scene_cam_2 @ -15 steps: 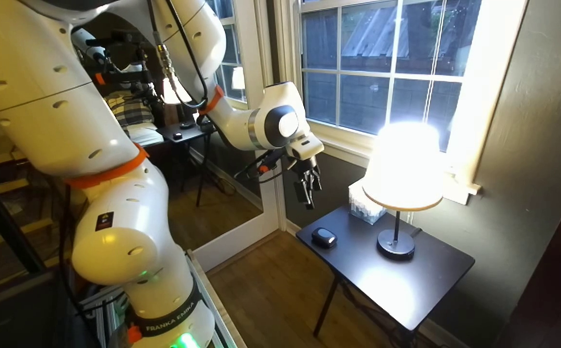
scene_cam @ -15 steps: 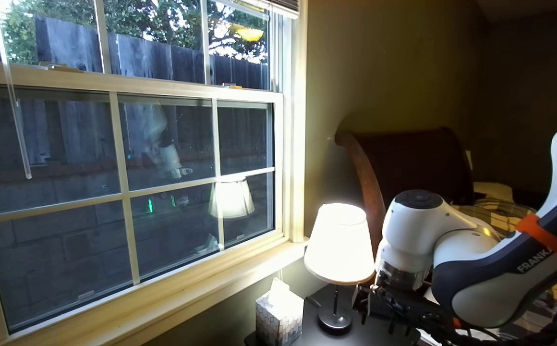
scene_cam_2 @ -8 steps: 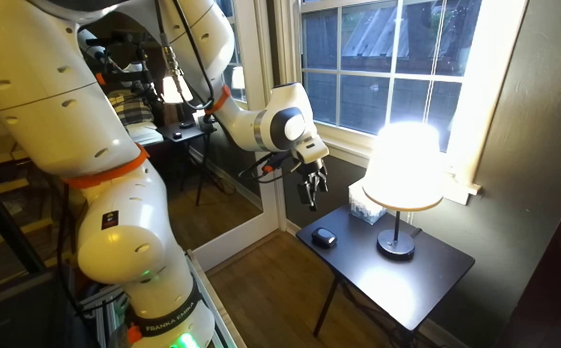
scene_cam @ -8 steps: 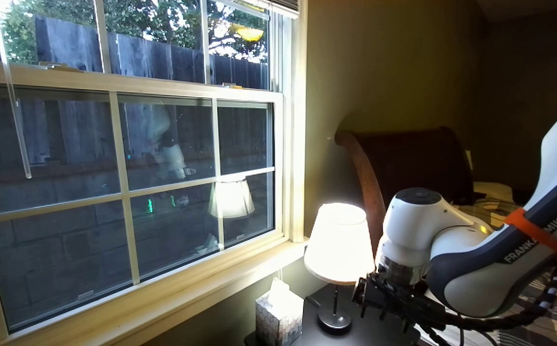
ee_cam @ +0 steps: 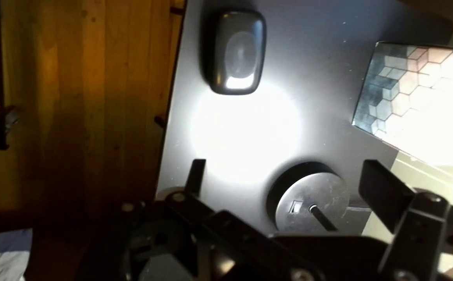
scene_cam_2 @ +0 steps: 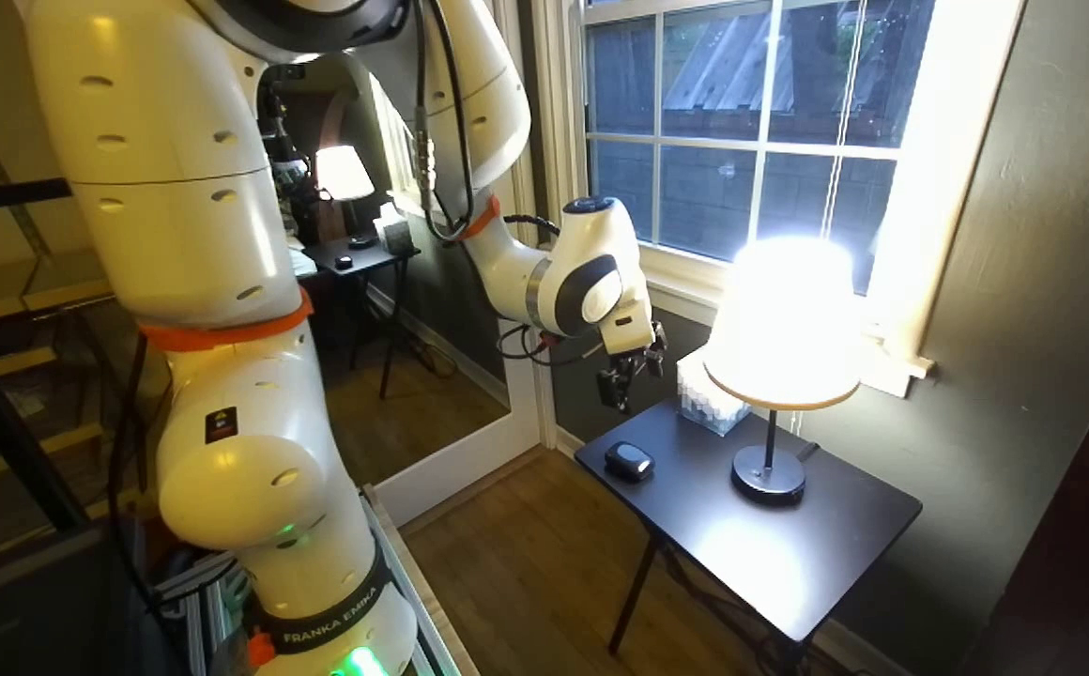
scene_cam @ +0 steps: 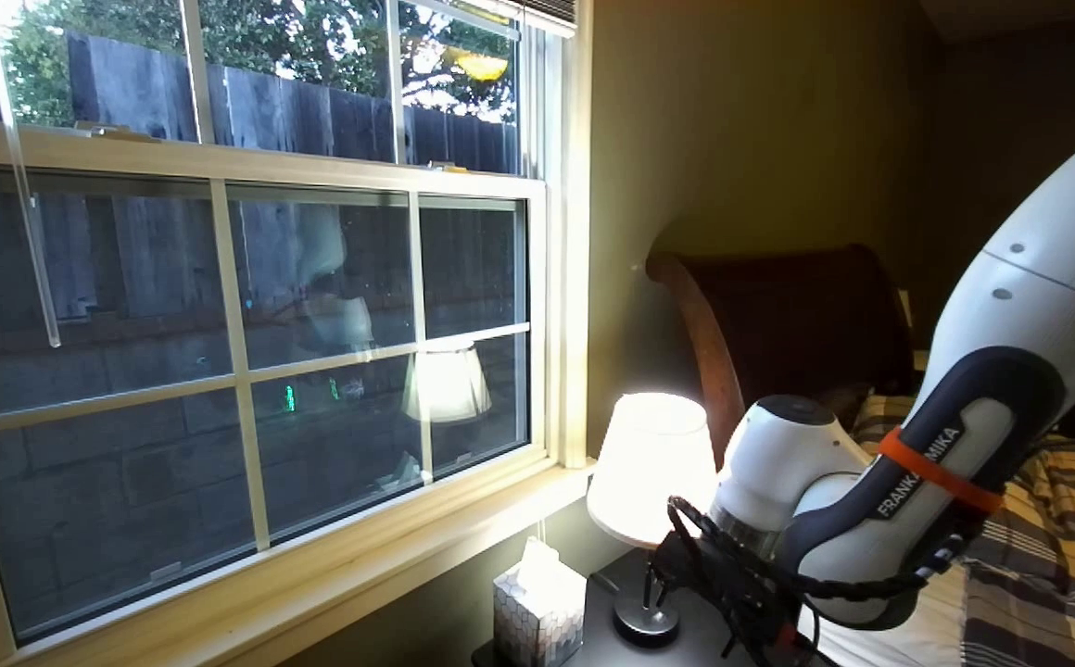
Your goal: Put the black object on the window seal
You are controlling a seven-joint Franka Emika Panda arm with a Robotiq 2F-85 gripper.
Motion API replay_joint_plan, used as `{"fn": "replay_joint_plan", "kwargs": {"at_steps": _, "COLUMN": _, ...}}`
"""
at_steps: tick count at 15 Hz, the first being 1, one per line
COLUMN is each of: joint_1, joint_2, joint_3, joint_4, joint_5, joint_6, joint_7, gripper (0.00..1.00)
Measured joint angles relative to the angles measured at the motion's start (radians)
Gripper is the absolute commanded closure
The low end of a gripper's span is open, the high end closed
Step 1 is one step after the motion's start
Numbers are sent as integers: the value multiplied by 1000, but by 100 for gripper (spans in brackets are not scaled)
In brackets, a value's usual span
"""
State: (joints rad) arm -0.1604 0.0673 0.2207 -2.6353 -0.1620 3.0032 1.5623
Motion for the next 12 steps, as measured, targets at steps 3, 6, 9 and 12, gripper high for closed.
{"fn": "replay_joint_plan", "kwargs": {"at_steps": 3, "joint_1": 13, "joint_2": 131, "joint_3": 37, "joint_4": 38, "joint_5": 151, "joint_6": 129, "joint_7": -70, "gripper": 0}}
{"fn": "replay_joint_plan", "kwargs": {"at_steps": 6, "joint_1": -121, "joint_2": 273, "joint_3": 247, "joint_4": 109, "joint_5": 240, "joint_6": 153, "joint_7": -111, "gripper": 0}}
{"fn": "replay_joint_plan", "kwargs": {"at_steps": 9, "joint_1": -208, "joint_2": 368, "joint_3": 330, "joint_4": 166, "joint_5": 312, "joint_6": 136, "joint_7": -186, "gripper": 0}}
{"fn": "replay_joint_plan", "kwargs": {"at_steps": 12, "joint_1": -217, "joint_2": 392, "joint_3": 311, "joint_4": 206, "joint_5": 421, "joint_6": 7, "joint_7": -291, "gripper": 0}}
